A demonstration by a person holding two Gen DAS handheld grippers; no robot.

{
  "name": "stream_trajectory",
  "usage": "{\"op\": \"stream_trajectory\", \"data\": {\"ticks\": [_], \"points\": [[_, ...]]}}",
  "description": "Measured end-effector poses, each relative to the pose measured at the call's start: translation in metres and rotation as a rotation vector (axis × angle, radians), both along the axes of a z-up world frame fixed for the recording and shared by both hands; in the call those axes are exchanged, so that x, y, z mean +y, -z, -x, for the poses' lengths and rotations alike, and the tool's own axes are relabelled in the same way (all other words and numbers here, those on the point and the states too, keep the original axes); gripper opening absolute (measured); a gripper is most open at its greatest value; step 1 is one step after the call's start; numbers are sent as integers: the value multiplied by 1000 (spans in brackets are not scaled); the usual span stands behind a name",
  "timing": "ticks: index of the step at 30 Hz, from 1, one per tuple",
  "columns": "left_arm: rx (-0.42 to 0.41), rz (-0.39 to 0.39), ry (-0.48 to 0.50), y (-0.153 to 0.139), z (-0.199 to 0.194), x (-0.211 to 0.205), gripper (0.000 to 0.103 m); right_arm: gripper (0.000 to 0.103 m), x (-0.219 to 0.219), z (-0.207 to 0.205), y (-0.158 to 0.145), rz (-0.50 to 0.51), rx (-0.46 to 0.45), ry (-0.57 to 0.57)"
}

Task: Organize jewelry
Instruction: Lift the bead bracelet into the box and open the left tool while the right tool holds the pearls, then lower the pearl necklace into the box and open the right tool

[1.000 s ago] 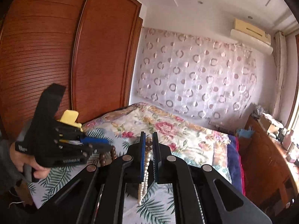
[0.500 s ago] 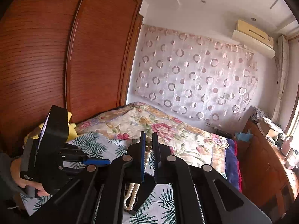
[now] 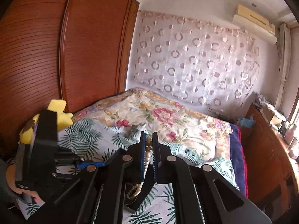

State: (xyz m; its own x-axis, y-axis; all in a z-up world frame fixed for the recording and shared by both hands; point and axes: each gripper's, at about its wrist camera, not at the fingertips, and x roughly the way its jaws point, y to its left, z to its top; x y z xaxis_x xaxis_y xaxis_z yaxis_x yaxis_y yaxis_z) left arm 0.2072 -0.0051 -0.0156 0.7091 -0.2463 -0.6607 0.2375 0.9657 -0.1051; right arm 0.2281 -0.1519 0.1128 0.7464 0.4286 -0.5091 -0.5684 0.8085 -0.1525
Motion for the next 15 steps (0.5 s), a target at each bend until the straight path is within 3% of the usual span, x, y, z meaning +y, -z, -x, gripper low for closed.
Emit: {"op": "stream_trajectory", "data": {"ticks": [2, 5, 8, 15], "points": [[-3, 1, -5, -1, 1, 0, 17, 8, 3, -5, 14, 7, 30, 1], [-31, -3, -16, -4, 9, 2, 41, 8, 7, -15, 34, 11, 81, 7], [-40, 2, -31, -5, 13, 8, 46, 8, 6, -22, 52, 3, 136, 9], [-81, -34, -79, -5, 29, 18, 78, 8, 9, -25, 80, -14, 210, -2]]}}
